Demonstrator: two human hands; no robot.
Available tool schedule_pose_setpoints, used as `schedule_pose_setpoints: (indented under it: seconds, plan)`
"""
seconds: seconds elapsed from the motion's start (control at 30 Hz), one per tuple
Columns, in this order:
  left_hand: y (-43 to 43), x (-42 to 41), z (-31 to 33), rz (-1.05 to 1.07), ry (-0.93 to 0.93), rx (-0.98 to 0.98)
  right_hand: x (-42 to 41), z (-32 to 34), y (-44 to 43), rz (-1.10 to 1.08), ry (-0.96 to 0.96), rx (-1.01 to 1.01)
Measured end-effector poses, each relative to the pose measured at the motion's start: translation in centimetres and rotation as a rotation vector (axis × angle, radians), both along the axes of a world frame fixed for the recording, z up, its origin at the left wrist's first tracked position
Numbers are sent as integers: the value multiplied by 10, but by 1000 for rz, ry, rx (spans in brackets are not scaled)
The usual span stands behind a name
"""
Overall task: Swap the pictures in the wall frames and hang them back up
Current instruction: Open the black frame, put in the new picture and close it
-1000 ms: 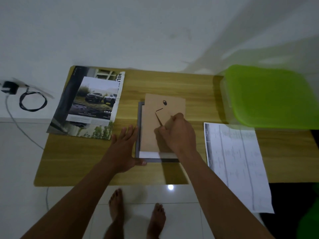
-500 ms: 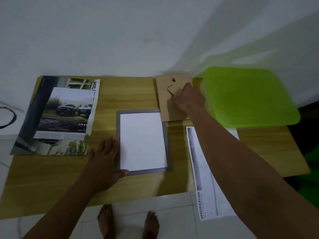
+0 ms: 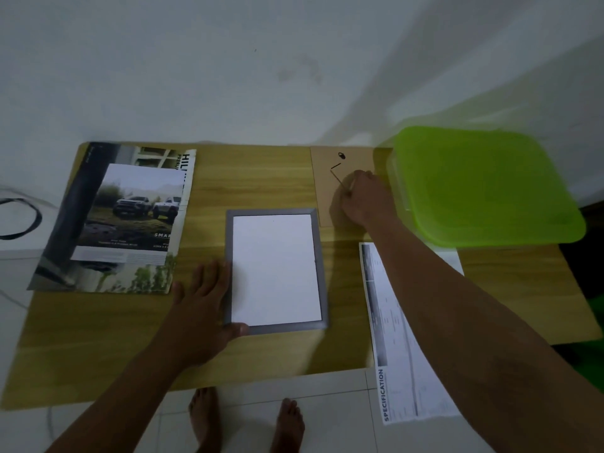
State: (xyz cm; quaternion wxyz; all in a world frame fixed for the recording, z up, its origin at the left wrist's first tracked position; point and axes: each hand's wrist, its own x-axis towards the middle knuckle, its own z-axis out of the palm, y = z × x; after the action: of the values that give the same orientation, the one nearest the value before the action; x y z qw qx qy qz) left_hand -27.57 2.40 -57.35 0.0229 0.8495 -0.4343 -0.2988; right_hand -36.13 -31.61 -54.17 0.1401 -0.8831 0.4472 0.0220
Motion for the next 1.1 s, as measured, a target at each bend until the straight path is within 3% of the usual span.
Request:
schedule_pose_setpoints:
  seconds: [0.17,0.33,0.43,0.73,0.93,1.1]
  plan:
    - [-1,1,0,-11,14,1,-13,-1,72,224,-153,97]
    - [0,0,3,-24,-12,-24,-33,-14,126,426,0,232]
    - [1,0,1,-18,-28,-22,-33,-24,129,424,64,244]
    - [1,-1,-2,18,-37,-41,-31,-22,132,380,-27,290]
    - [1,0,-3,34,-41,-61,-20,-26,116,441,93,174]
    - [1,-2,-5,35,-39,-64,-23,-27,118,394,-13,202]
